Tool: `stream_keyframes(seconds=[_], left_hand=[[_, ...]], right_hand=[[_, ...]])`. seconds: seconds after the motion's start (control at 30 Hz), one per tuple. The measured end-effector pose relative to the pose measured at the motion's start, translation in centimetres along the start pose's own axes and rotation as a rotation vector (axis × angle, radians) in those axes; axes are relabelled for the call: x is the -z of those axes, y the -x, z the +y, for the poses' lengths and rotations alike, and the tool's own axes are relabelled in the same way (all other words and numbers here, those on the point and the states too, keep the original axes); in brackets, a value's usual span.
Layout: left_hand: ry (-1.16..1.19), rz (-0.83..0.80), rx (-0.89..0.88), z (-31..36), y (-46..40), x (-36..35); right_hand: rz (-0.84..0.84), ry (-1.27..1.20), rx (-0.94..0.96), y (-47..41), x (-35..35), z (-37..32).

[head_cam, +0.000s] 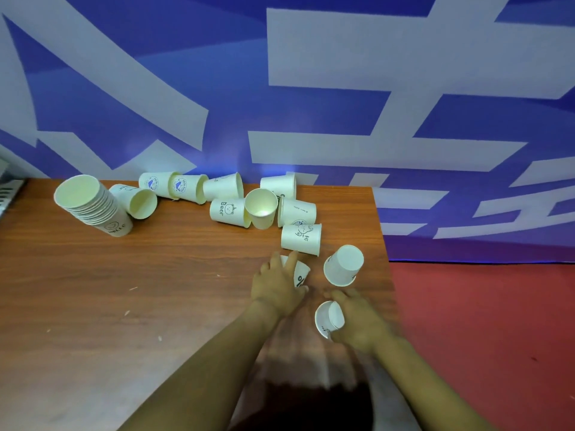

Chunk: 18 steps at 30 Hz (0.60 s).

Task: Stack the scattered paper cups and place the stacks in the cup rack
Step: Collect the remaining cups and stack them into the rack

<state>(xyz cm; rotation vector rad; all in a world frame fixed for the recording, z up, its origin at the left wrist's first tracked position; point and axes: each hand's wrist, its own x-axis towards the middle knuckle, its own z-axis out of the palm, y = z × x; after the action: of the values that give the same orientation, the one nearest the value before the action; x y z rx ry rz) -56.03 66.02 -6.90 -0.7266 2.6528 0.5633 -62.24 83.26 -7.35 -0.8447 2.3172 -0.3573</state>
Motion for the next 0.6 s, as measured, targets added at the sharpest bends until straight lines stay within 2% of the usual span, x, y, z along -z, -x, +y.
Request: stream_keyframes(seconds=[0.17,0.3,0.4,0.53,0.6], left_hand=[[0.059,-0.087,0.054,-1.7,0.4,-0.5],[0.111,-0.099,0.036,-2.9,1.5,0.6],[0.204,-0.046,0.007,-4.0,2.3,3.3],[0.392,0.081,-0.051,-5.9,4.5,7.5],[0.396,0.136,-0.061,-7.1,5.8,9.1]], right_hand=[[0.012,-0.031,-0.007,-0.2,-0.5,-0.6],[0.059,-0.027,-0.084,0.8,0.9,-2.1],[0.148,-0.051,-0.125,1.9,2.5,-4.0],[0.292,-0.339,-0.093,2.7,3.8,-7.2],[0.334,-0.444,-0.063,2.9,3.8,-9.0]])
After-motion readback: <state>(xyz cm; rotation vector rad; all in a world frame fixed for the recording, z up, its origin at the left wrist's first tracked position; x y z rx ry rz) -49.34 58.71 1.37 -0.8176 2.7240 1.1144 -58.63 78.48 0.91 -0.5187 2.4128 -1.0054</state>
